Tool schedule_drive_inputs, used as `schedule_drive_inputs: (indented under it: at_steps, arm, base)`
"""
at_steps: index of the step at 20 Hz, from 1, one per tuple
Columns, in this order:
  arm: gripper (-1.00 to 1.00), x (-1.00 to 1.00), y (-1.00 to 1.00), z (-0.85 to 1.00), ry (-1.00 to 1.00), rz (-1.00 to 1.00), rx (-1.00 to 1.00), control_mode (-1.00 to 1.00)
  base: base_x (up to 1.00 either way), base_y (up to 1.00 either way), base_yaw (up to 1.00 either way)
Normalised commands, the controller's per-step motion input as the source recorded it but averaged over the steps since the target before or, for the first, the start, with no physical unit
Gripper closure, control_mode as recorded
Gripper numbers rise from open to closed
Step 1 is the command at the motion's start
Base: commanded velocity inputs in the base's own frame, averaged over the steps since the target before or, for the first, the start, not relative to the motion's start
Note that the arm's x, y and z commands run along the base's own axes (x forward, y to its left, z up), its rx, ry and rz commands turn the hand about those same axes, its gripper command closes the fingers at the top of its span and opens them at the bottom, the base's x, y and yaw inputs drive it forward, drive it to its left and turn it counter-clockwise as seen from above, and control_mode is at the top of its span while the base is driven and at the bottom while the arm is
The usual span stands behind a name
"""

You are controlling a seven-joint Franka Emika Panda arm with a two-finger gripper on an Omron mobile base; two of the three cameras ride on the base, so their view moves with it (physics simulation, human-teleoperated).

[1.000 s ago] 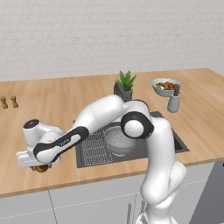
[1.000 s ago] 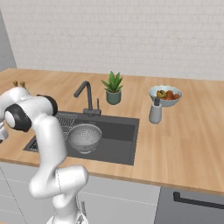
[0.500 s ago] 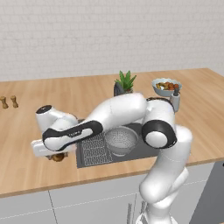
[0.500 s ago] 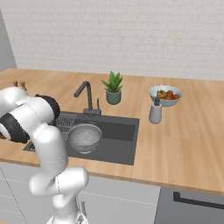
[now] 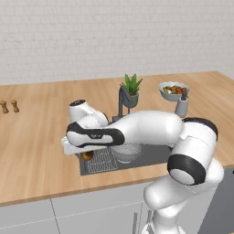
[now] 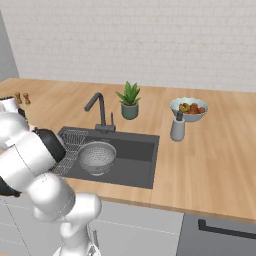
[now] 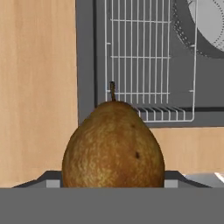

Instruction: Put the colander in the sink, put the pear in the colander, and turn on the sink faucet and pour water over the colander.

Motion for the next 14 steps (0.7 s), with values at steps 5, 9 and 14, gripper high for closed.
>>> schedule_drive_inputs:
  at_steps: [5, 9, 14]
  arm:
    - [1.00, 0.06, -1.00, 0.03, 0.00, 0.04, 0.00, -1.00]
    - [1.00, 0.00, -1.00, 0.00, 0.00, 0.02, 0.00, -1.00]
    - [1.00, 0.08, -0.89, 0.04, 0.00, 0.00, 0.05, -1.00]
  base:
    - [0.00, 0.00, 0.00]
    - [0.00, 0.00, 0.00]
    - [0.00, 0.00, 0.00]
